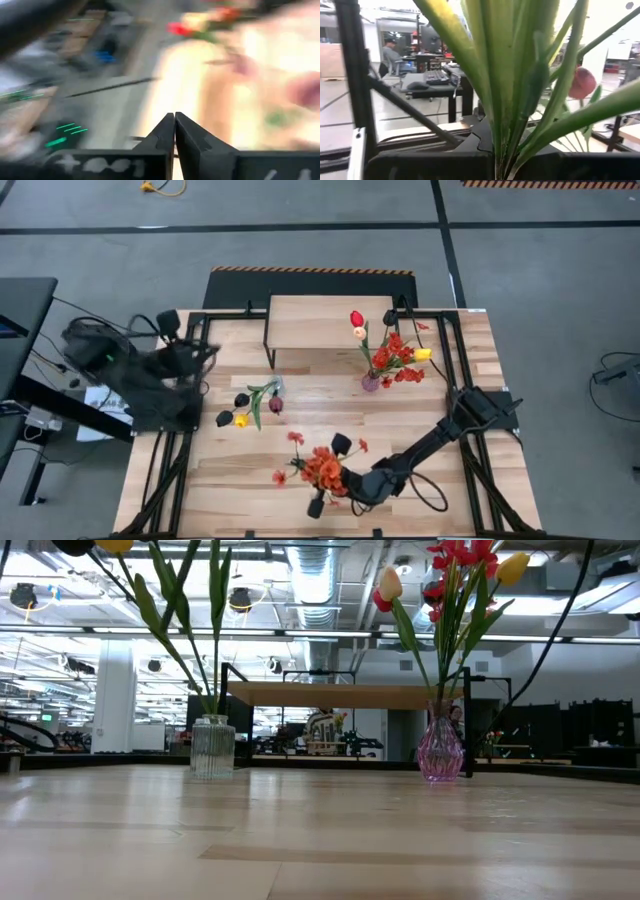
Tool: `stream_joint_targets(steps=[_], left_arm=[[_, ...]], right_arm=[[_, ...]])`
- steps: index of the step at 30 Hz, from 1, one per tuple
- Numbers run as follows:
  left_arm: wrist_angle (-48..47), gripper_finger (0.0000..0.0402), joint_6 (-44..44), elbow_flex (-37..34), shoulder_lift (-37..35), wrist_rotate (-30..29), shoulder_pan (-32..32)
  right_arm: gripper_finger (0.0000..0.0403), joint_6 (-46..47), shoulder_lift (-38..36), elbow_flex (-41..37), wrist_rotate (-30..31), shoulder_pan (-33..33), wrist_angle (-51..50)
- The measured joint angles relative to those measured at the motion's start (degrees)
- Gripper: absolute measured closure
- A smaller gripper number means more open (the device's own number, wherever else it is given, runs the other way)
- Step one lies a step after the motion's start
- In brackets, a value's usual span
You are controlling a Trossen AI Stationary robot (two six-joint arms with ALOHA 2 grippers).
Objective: Pick and place flowers into a vace then onto a shelf
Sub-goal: Put the red flower into the transparent vase
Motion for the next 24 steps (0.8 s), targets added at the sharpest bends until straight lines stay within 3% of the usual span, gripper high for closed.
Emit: stream_joint_targets(steps=[2,5,8,10,16,20,24], left_arm=[[4.8,0.0401,4.2,-0.1,-4.1,9.9,-1.7],[22.0,0.0401,14.4,-3.6,-12.1,26.4,-5.0],[40.8,0.0401,22.6,-13.6,-21.0,44.1,-6.7],[46.9,0.0401,23.2,-23.4,-27.1,50.2,-7.0],[57.2,0.0401,15.9,-48.7,-42.3,53.7,-7.1],[67.1,0.0398,15.7,-57.4,-46.5,54.8,-7.1],[69.8,0.0393,15.7,-62.3,-46.6,54.2,-7.1]], right_arm=[[0.0399,0.2,0.0,0.0,0.0,0.7,-0.2],[0.0399,0.3,0.0,0.0,-0.5,1.5,-0.1],[0.0399,0.3,0.0,0.0,-1.7,1.6,0.2],[0.0399,1.0,0.0,0.0,-3.5,1.5,0.2],[0.0399,1.7,0.0,0.0,-6.4,1.0,0.2],[0.0399,1.7,0.0,0.0,-6.5,0.7,0.4],[0.0399,1.6,-0.8,0.0,-9.3,-0.4,0.4]])
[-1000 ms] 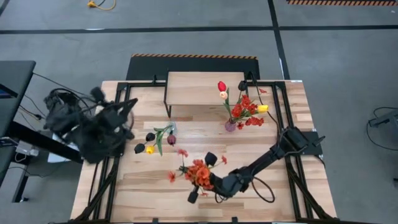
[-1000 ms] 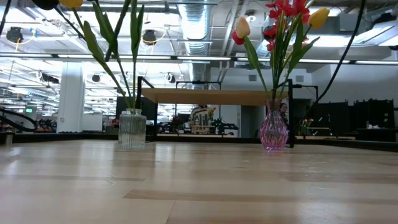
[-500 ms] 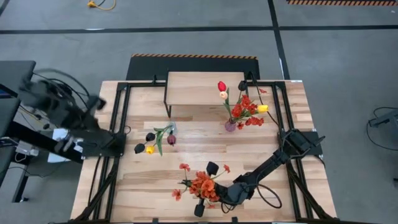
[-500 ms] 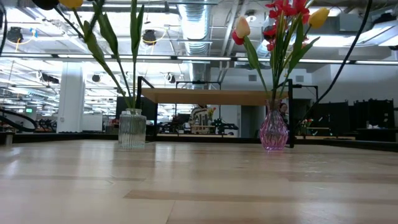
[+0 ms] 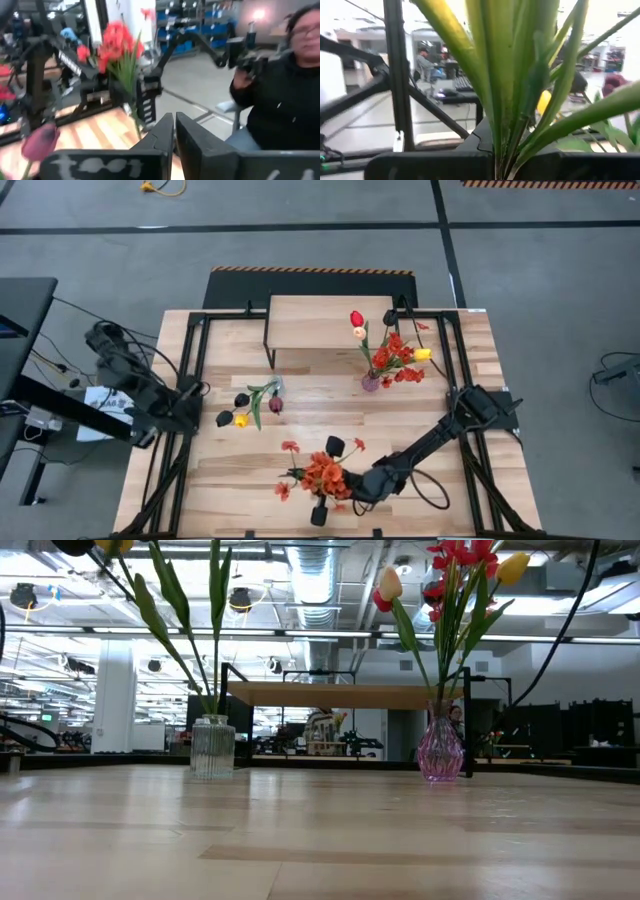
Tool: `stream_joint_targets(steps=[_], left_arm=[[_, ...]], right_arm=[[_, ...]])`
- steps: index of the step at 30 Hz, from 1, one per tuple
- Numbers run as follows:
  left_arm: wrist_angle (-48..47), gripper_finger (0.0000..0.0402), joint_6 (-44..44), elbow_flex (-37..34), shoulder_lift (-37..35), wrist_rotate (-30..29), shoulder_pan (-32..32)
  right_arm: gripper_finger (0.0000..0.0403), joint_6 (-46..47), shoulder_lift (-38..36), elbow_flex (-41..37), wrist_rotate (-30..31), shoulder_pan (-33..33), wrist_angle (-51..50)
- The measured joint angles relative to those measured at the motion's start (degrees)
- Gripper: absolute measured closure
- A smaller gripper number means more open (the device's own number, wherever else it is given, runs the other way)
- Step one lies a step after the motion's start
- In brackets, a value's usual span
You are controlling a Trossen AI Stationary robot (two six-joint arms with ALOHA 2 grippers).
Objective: Pick and place flowers into a vace then onto a shelf
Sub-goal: Put the red flower into the transparent vase
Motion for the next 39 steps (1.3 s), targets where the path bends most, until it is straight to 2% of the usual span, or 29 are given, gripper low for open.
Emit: stream_joint_targets(steps=[3,9,13,20,25,29,32,35,39], left_arm=[[0.0,0.0390,0.6,-1.2,0.7,-3.2,0.0],[4.5,0.0388,10.3,-1.2,1.7,-9.2,0.0],[7.7,0.0388,12.5,-1.2,1.7,-12.7,0.0],[7.5,0.0388,13.1,-1.2,1.5,-13.2,0.0],[8.6,0.0388,9.4,-1.2,1.5,-13.9,0.0],[9.7,0.0388,4.3,-0.9,2.0,-17.2,0.0],[7.2,0.0388,1.0,0.3,3.3,-16.7,0.0],[5.7,0.0384,-0.5,0.8,4.8,-15.6,0.0],[4.9,0.0359,-1.1,0.8,7.1,-15.3,0.0]], right_arm=[[0.0398,-1.1,-0.8,0.0,-2.6,-1.0,-0.7],[0.0398,-1.5,-5.0,0.0,-8.9,-3.8,-8.0],[0.0398,-1.5,-8.6,0.0,-14.4,-6.0,-13.1],[0.0398,-1.5,-13.6,0.0,-19.2,-8.8,-18.5],[0.0400,0.1,-15.6,0.0,-29.3,-11.2,-19.0],[0.0400,2.6,-15.5,0.9,-33.3,-13.2,-20.6],[0.0400,4.5,-15.5,3.9,-36.5,-14.5,-24.4],[0.0400,4.6,-15.0,6.6,-37.4,-15.0,-27.9],[0.0399,2.7,-14.9,8.9,-37.7,-15.0,-30.8]])
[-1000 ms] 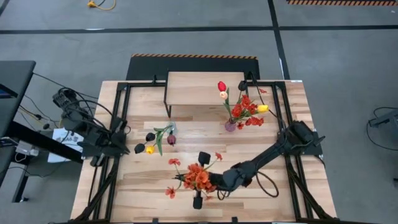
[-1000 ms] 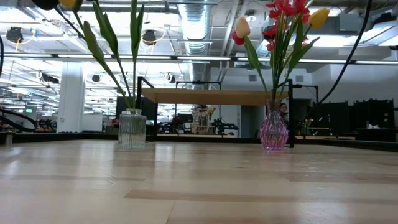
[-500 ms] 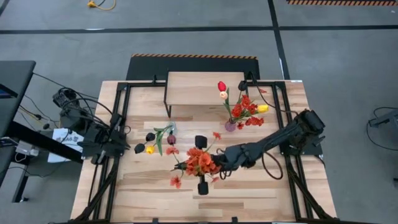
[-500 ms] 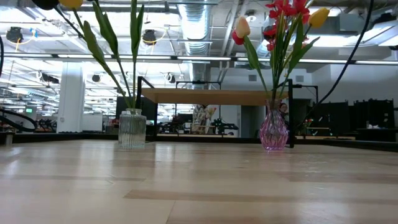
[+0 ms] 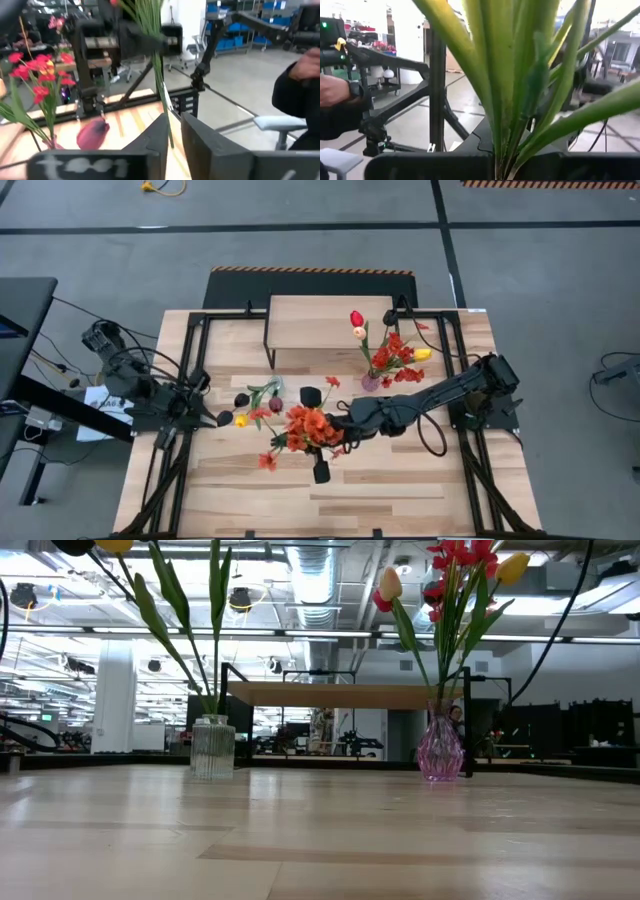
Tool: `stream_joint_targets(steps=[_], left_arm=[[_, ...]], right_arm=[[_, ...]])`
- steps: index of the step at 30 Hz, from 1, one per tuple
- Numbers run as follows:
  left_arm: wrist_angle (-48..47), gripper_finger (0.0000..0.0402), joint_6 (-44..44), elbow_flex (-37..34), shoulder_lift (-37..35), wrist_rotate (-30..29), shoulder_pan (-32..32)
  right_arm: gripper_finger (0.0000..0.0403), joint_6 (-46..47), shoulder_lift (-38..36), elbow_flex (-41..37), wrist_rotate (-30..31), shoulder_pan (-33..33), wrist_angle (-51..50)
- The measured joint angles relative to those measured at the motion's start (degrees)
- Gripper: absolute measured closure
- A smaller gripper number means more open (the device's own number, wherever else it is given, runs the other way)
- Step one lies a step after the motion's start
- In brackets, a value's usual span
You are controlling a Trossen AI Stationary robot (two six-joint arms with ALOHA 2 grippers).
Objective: Pick and place flowers into a vace then onto a shelf
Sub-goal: Put the red flower into the transparent vase
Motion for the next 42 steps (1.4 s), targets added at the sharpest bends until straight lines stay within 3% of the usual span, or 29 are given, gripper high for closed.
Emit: stream_joint_targets(steps=[8,14,21,27,34,42], left_arm=[[2.4,0.0283,-0.9,0.0,4.0,0.4,0.0],[3.0,0.0256,-1.2,0.0,4.0,0.3,0.0],[3.1,0.0252,-1.5,0.0,4.3,-0.3,0.3],[5.0,0.0252,-6.0,0.5,5.4,0.0,4.5],[-2.0,0.0252,-9.7,8.2,9.7,6.5,10.9],[-7.1,0.0252,-9.7,16.3,15.4,9.4,15.3]], right_arm=[[0.0401,-2.6,0.0,3.2,-4.6,-1.6,-0.8],[0.0401,-2.2,0.0,8.2,-10.9,-4.5,-3.8],[0.0401,-2.2,0.0,10.1,-16.5,-7.0,-3.6],[0.0401,-2.1,0.0,10.4,-20.9,-8.6,-3.6],[0.0401,1.8,0.0,11.5,-23.7,-10.6,-4.2],[0.0401,2.3,0.1,16.1,-25.2,-11.8,-9.4]])
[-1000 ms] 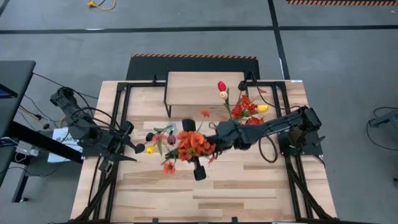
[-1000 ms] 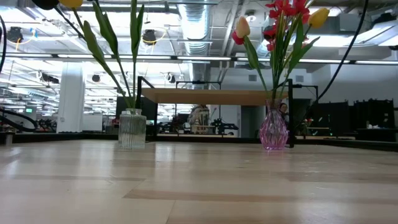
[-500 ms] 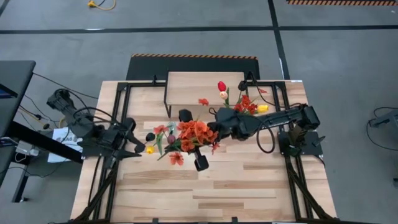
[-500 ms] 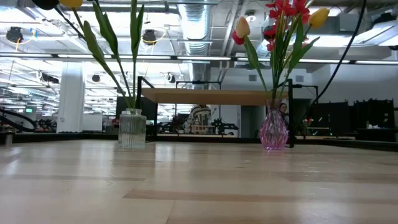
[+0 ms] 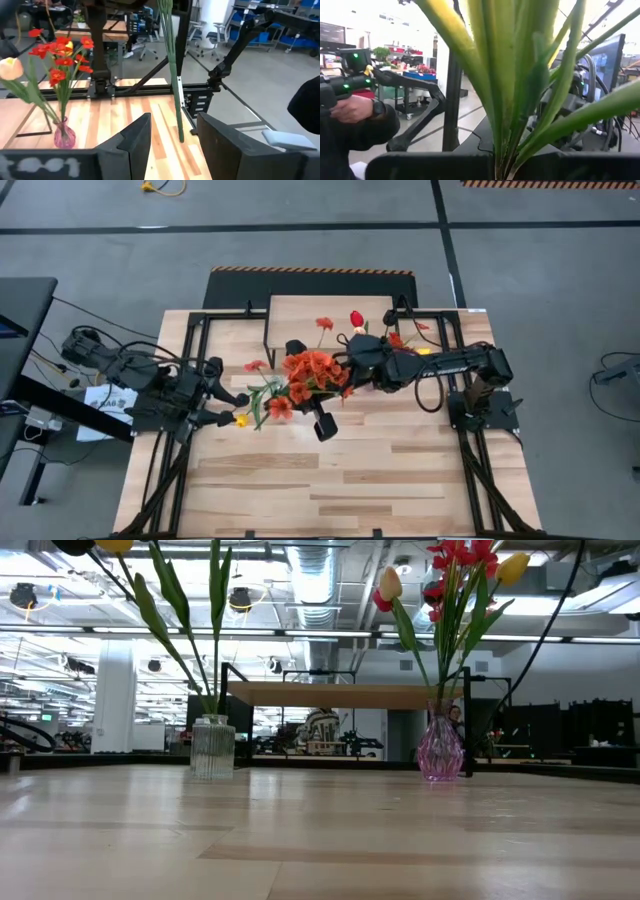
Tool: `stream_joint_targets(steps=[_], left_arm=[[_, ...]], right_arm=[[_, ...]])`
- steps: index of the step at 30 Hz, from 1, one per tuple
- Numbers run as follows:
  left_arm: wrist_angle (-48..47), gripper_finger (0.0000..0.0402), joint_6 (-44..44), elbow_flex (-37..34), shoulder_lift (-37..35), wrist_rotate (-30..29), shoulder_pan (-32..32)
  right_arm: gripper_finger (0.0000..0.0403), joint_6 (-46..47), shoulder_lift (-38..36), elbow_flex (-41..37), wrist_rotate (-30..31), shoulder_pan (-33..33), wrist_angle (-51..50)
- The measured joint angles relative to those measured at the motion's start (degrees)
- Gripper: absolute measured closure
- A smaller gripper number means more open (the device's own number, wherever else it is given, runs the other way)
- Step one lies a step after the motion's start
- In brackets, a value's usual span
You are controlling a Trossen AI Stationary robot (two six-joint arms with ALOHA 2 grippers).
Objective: Pick and place flowers into a vace then onto a shelf
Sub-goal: Put the red flower into the transparent vase
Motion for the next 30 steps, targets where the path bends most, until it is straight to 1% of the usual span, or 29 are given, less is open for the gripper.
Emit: stream_joint_targets(steps=[4,7,11,15,23,30], left_arm=[[-2.0,0.0252,0.0,4.0,3.2,1.6,1.9],[-3.6,0.0252,0.0,6.9,5.9,1.6,3.3],[-3.7,0.0252,1.1,10.3,9.4,4.2,5.3],[-4.7,0.0252,1.5,13.8,12.6,5.1,7.1],[-4.5,0.0252,1.6,17.0,16.3,8.1,10.0],[-4.3,0.0252,1.7,17.7,18.1,11.0,12.5]], right_arm=[[0.0401,-0.1,-0.1,2.2,0.0,-0.2,-2.2],[0.0401,-0.3,-0.1,2.5,0.1,-0.6,-2.4],[0.0401,-0.2,-0.1,2.5,0.0,-1.3,-2.7],[0.0401,0.1,-0.1,2.5,0.0,-1.9,-3.2],[0.0401,0.1,-0.1,2.5,-0.2,-1.8,-3.2],[0.0400,0.1,-0.1,2.5,-0.2,-1.9,-3.3]])
